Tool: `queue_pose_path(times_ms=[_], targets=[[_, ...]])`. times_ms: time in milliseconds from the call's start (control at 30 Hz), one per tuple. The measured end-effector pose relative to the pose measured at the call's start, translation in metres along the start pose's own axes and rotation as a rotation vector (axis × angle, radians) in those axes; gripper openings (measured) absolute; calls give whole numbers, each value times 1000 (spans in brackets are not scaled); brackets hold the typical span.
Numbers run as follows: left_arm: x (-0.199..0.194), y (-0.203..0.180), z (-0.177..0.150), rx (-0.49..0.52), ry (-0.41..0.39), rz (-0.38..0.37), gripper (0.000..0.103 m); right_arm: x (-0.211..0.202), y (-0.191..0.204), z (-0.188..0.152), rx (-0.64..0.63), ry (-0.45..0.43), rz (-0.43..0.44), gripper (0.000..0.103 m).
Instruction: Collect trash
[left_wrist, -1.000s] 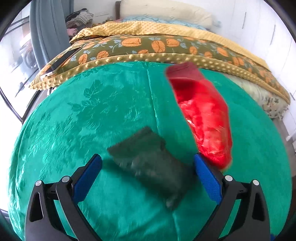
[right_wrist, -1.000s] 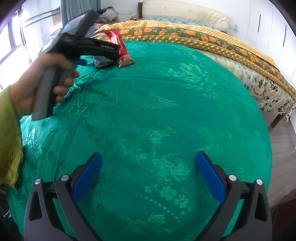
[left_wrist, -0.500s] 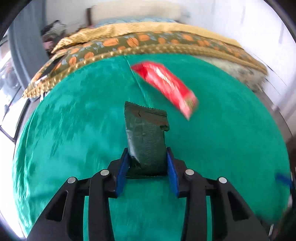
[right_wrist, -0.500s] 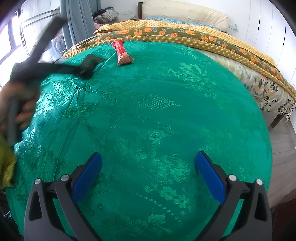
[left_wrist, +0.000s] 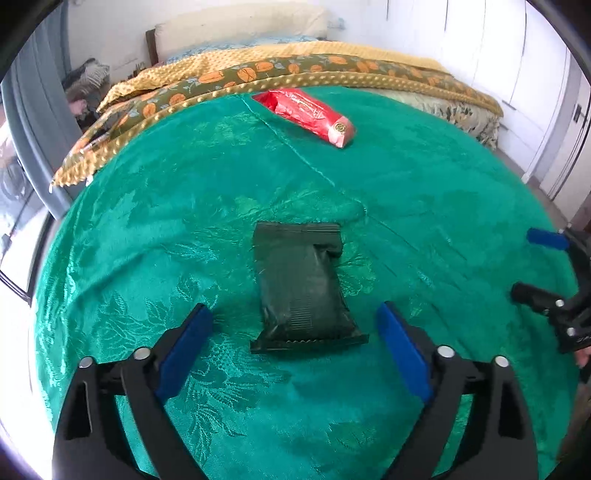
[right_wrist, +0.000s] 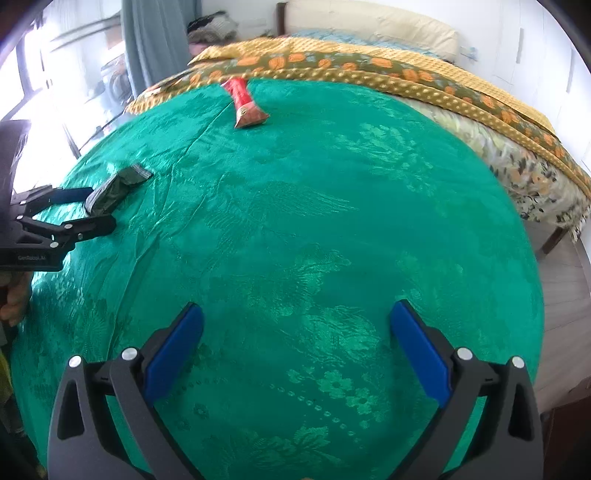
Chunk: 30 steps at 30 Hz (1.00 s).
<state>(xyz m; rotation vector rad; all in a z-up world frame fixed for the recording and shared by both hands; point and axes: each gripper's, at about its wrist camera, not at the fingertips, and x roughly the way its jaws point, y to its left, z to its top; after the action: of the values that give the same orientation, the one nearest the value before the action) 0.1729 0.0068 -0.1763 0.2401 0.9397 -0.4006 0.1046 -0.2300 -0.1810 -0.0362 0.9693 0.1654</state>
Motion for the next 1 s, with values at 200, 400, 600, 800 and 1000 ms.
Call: queue_pose_path(times_ms=[200,400,600,800,1000], targets=[[4,10,3,-26,10,-9,98,22,-10,60,-23,32,38,98],[5,11,3,-29,9,-10,99,81,22,146,-126,40,78,84],[5,11,3,-30,9,-10,99,120,47,197,-118,5,63,75],[6,11,3,-30,9,-10,99,111,31,191,-57,36,99,24],[6,11,3,-30,8,-10,99,47,-1,138,-2,63,110,24]])
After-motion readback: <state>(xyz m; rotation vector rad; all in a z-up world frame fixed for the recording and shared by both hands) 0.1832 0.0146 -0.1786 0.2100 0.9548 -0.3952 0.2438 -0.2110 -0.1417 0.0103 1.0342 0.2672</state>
